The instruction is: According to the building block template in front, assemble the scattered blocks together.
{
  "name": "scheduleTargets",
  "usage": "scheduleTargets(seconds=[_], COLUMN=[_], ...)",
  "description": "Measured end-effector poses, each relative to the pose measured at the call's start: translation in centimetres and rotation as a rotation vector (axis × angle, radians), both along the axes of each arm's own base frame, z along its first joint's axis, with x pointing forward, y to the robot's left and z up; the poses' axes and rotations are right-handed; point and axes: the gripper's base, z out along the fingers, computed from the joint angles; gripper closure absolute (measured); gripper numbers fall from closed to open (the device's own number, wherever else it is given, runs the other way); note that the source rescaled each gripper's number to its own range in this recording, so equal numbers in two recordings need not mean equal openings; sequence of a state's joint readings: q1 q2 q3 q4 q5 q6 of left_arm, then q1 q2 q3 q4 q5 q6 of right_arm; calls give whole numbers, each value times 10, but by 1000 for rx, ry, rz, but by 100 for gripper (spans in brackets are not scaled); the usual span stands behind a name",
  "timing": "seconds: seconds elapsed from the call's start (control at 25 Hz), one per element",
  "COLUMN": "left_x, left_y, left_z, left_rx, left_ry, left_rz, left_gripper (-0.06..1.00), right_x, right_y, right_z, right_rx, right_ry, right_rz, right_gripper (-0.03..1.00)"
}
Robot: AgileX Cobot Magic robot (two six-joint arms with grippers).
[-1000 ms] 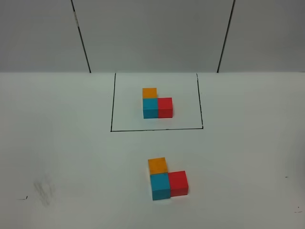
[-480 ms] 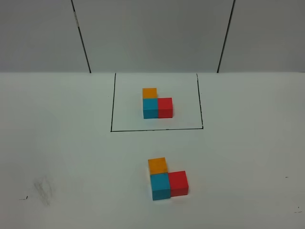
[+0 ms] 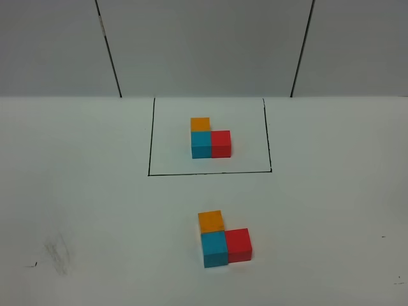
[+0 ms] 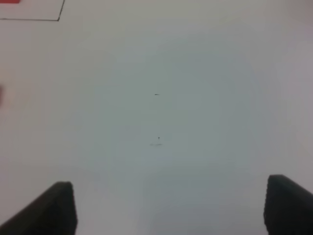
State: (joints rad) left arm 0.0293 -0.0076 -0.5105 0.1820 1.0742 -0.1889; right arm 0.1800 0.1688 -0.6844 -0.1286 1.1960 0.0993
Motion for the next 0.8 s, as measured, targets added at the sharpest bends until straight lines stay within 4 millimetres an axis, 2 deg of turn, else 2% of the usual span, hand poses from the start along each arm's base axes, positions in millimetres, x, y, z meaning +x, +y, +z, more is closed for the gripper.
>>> scheduleTargets(seconds=[0.16, 0.32, 0.8], left_x=[0, 0, 0], left_y=[0, 0, 0], left_z=[0, 0, 0], left_rx=[0, 0, 0], left_ry=[0, 0, 0], left_rz=[0, 0, 0], left_gripper=[13, 13, 13], right_x=[-6, -7, -1], right_y=[3, 3, 2], right_z=[-22, -38, -43], right_rx=[44, 51, -6], right_ry=[-87, -73, -105], right_rz=[30, 35, 49], right_gripper=[20, 20, 20])
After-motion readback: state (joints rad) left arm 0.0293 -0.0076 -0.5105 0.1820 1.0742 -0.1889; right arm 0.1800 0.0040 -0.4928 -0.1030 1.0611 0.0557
